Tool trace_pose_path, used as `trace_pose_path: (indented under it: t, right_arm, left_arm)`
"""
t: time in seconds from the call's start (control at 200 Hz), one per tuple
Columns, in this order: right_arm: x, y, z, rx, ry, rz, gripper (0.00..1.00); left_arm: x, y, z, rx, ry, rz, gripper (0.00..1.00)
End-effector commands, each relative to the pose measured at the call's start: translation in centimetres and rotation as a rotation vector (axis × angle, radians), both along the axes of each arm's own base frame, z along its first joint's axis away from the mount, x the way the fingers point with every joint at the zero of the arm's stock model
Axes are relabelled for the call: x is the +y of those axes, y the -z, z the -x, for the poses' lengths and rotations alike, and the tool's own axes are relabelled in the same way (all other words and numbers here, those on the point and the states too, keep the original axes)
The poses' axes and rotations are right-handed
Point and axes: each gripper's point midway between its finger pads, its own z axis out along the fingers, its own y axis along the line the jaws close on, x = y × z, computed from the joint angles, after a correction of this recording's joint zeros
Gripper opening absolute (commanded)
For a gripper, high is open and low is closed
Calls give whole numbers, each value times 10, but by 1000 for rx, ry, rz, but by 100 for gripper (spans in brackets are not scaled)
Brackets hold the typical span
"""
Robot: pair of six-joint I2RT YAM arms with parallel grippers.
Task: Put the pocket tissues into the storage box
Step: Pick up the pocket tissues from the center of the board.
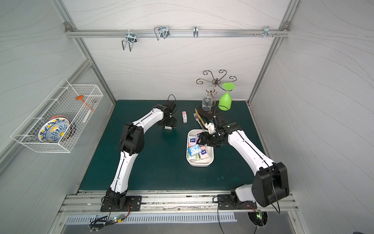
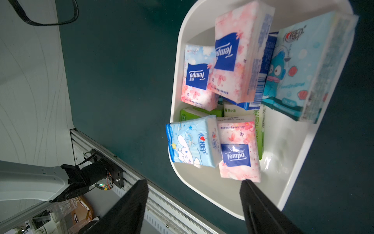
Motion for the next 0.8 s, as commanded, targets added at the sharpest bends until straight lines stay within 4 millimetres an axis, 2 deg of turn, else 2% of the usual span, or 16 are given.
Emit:
trace_pose_path:
  t: [0.0,0.14,0.32,0.54,0.61,0.67,0.795]
  right_arm:
    - [-5,2,2,-2,0,14,78]
    - [-6,1,3,-2,-1,19,78]
    - [-10,-2,3,-9,5,22,78]
    - [-10,-7,2,-18,5,16,78]
    - [-11,-7,3,-19,8,17,78]
    - [-12,-7,3,-21,10,18,78]
    - [-14,-10,2,-30,18,18,78]
  left_arm:
    - [-6,-11,-12,-50,4,17,92]
    - [-11,-1,-17,-38,14,36,87]
    - [-12,5,-18,-27,9,60,64]
    - [-12,15,-14,2,14,59,71]
    - [-13,17,-12,9,15,60,64]
    - [-12,16,-12,9,16,62,52]
    - [-11,5,-12,-3,11,63,51]
